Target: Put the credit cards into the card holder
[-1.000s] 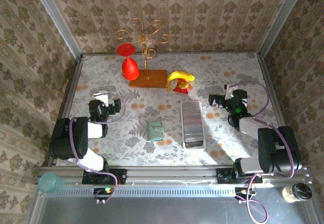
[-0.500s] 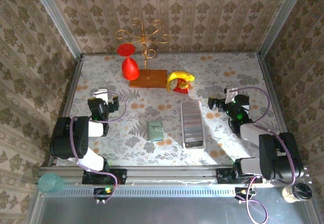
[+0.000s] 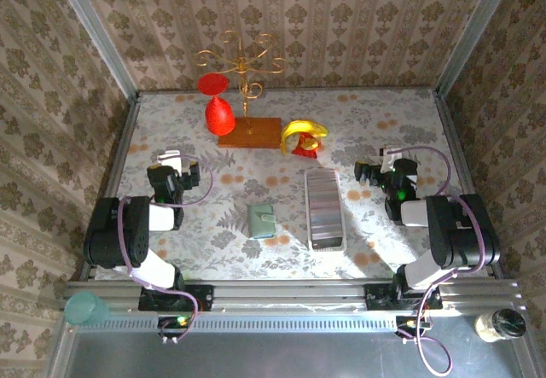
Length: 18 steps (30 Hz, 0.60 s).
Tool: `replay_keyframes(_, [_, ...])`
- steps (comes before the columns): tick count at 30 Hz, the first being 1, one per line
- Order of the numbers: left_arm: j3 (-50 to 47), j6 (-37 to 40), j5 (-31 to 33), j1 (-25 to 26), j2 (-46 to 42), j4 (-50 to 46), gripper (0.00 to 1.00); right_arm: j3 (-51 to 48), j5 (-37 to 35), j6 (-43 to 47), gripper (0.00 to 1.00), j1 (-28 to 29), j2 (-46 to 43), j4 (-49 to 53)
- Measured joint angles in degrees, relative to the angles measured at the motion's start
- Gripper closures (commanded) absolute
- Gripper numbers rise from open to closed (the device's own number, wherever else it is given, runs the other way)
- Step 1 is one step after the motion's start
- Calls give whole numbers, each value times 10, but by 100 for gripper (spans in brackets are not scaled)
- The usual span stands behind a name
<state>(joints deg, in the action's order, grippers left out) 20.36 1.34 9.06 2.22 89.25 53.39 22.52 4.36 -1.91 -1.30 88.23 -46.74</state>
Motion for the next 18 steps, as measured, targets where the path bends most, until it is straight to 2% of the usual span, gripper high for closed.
replay_keyframes(18, [0,0,0,0,0,0,0,6,-27,0,0,8,0,2])
